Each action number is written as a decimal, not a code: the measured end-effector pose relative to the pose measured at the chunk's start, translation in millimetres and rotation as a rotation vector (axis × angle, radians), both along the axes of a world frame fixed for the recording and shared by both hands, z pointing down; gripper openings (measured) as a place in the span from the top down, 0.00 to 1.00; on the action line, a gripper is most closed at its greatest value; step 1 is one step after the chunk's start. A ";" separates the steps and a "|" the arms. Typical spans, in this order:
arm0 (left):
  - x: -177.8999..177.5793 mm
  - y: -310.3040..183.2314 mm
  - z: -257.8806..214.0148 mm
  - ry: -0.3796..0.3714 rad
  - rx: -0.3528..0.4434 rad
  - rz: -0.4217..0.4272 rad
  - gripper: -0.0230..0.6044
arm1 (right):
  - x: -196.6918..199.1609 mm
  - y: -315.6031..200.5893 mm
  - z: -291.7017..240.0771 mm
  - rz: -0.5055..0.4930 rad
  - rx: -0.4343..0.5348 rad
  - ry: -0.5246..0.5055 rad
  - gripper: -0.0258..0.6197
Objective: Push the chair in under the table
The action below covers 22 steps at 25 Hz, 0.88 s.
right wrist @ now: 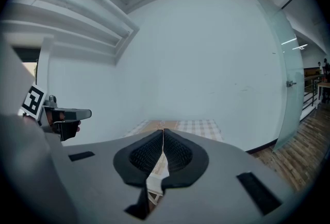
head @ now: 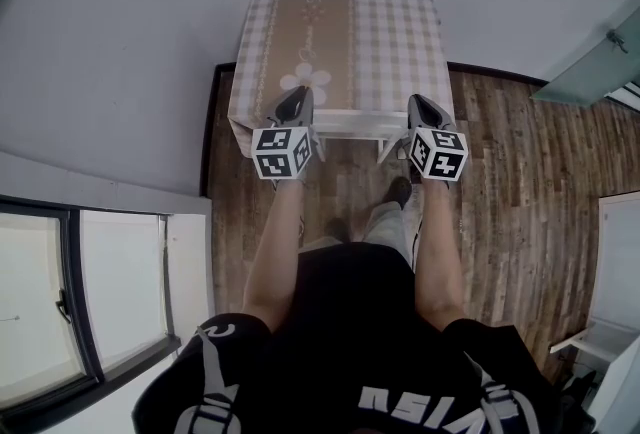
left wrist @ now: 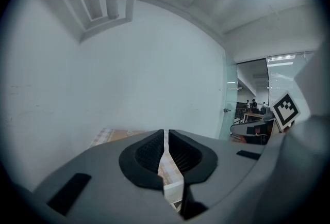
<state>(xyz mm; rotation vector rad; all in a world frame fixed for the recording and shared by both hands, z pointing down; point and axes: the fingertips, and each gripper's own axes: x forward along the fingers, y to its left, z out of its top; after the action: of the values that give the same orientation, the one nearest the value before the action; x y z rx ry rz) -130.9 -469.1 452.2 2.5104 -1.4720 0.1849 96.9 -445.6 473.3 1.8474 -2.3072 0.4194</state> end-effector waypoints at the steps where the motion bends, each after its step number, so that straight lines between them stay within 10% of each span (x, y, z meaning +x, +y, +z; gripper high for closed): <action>1: 0.0 -0.3 1.0 0.006 -0.002 0.003 0.88 | -0.3 -0.5 -0.2 -0.003 0.000 0.001 0.94; 22: 11.8 -12.0 15.0 -0.020 -0.036 0.026 0.92 | 2.5 -17.9 8.4 -0.036 -0.030 0.020 0.94</action>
<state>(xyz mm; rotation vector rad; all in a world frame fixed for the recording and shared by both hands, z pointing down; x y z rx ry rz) -119.0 -481.1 467.2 2.5072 -1.4316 0.2399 99.5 -463.5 481.8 1.7860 -2.3041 0.4260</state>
